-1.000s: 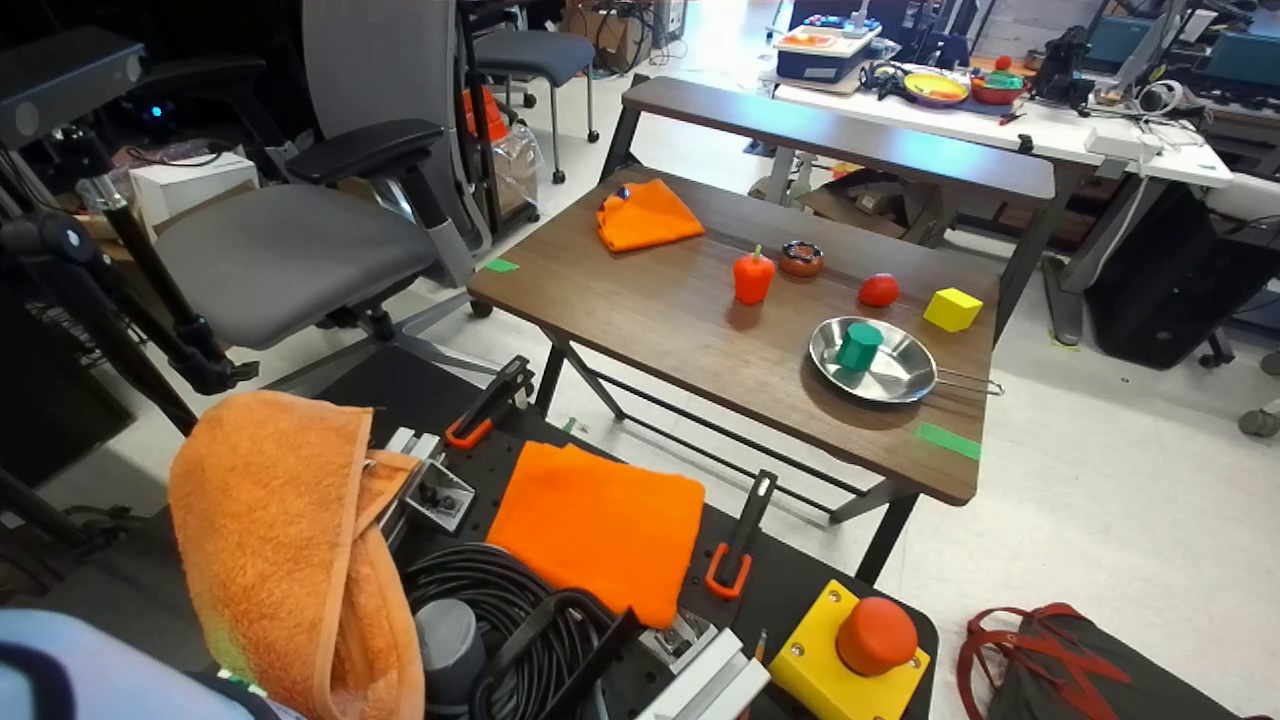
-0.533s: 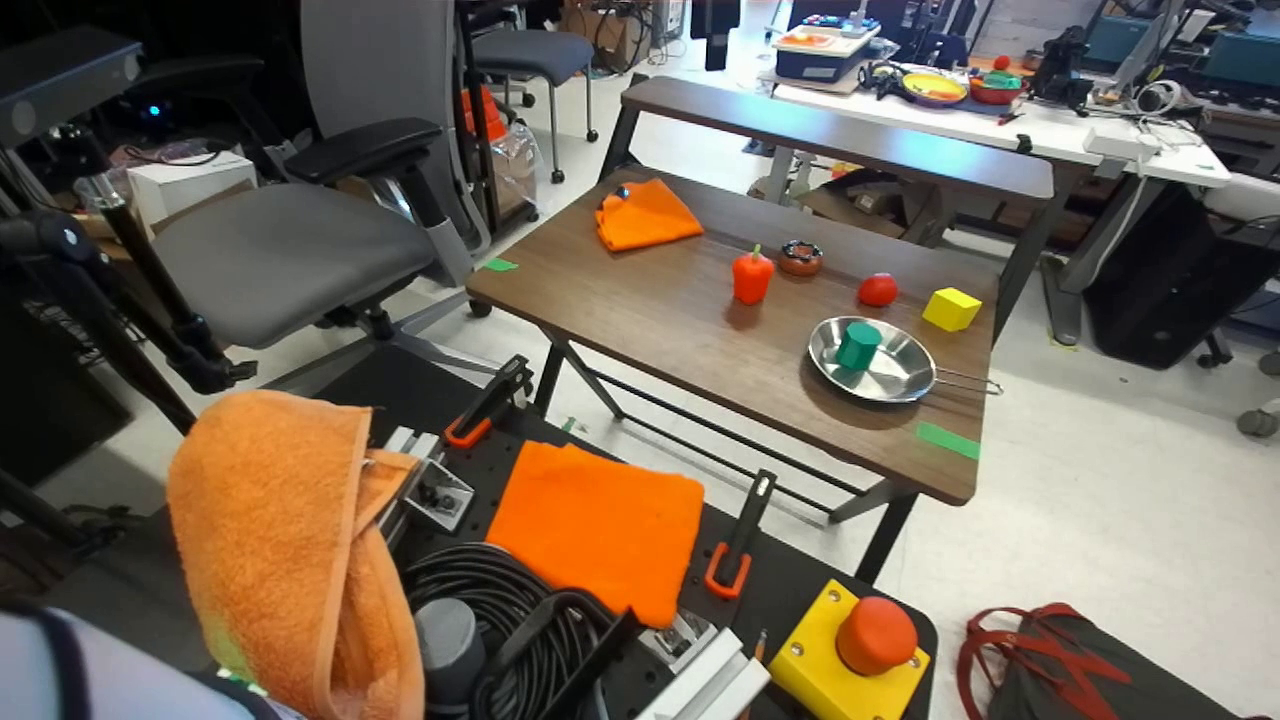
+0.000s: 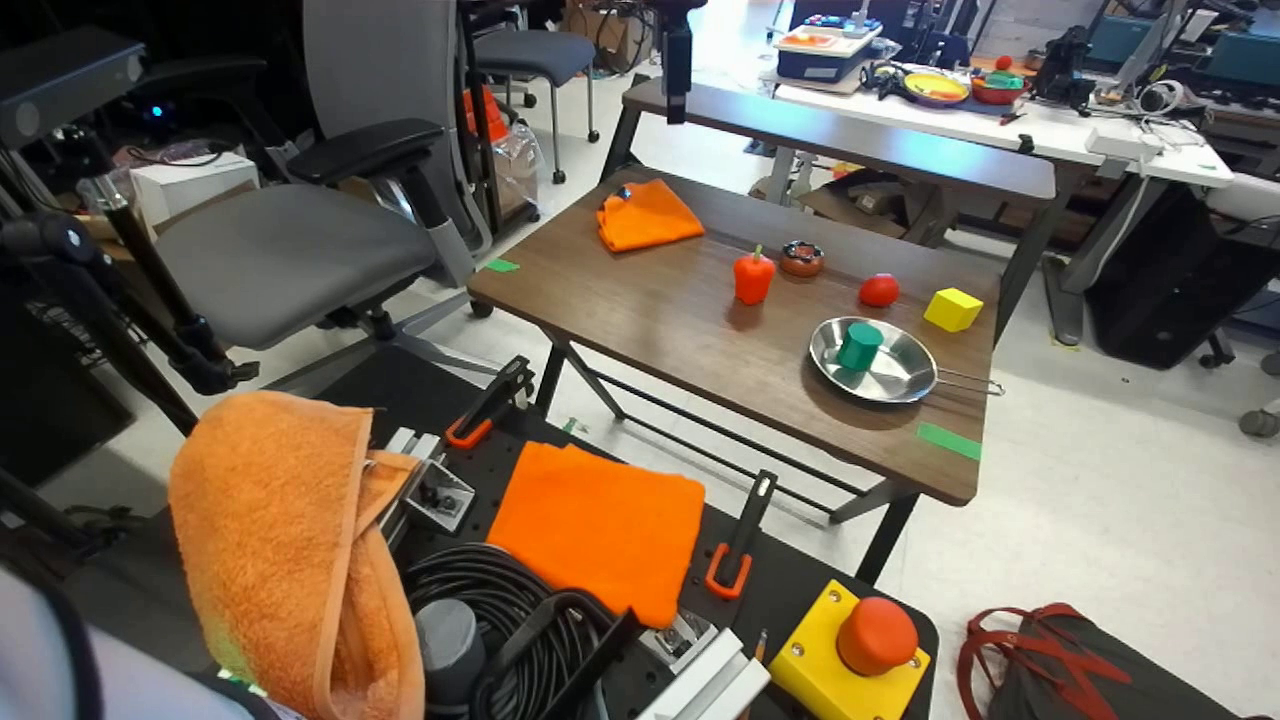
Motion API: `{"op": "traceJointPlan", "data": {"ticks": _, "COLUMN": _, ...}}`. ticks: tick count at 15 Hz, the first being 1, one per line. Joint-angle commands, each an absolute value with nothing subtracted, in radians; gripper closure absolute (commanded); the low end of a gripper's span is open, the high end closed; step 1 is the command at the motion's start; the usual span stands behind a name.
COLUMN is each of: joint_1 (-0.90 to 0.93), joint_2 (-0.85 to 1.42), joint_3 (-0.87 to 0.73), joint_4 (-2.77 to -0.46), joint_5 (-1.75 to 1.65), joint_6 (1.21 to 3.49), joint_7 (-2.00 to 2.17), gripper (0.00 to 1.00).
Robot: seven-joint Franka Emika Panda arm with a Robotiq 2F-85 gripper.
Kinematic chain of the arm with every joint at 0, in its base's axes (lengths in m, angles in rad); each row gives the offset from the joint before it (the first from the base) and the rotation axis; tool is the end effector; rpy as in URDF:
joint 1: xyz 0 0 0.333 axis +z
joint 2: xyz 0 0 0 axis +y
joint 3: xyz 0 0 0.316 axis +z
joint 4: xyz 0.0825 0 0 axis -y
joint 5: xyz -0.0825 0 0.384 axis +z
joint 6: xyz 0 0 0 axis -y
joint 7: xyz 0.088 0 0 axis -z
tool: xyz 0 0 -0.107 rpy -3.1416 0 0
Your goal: Slide the orange cloth forward
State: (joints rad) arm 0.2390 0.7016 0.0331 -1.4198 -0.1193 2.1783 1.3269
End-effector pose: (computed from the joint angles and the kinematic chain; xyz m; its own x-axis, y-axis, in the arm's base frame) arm 0.7070 0.1877 0.2890 0.5385 -0.8377 0.0911 -0.8390 -0.5431 -0.0341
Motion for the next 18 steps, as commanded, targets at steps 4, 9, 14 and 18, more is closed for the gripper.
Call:
{"op": "traceJointPlan", "data": {"ticks": 4, "joint_1": 0.257, "joint_2": 0.916, "joint_3": -0.006, "joint_4": -1.173, "joint_5": -0.047, "joint_6": 2.015, "joint_7": 1.394, "gripper": 0.00}}
{"op": "traceJointPlan", "data": {"ticks": 9, "joint_1": 0.274, "joint_2": 1.061, "joint_3": -0.021, "joint_4": -1.008, "joint_5": -0.052, "joint_6": 1.926, "joint_7": 1.420, "gripper": 0.00}}
{"op": "traceJointPlan", "data": {"ticks": 14, "joint_1": 0.308, "joint_2": 1.178, "joint_3": -0.025, "joint_4": -0.846, "joint_5": -0.060, "joint_6": 1.852, "joint_7": 1.431, "gripper": 0.00}}
{"op": "traceJointPlan", "data": {"ticks": 18, "joint_1": 0.315, "joint_2": 1.275, "joint_3": -0.016, "joint_4": -0.711, "joint_5": -0.070, "joint_6": 1.771, "joint_7": 1.462, "gripper": 0.00}}
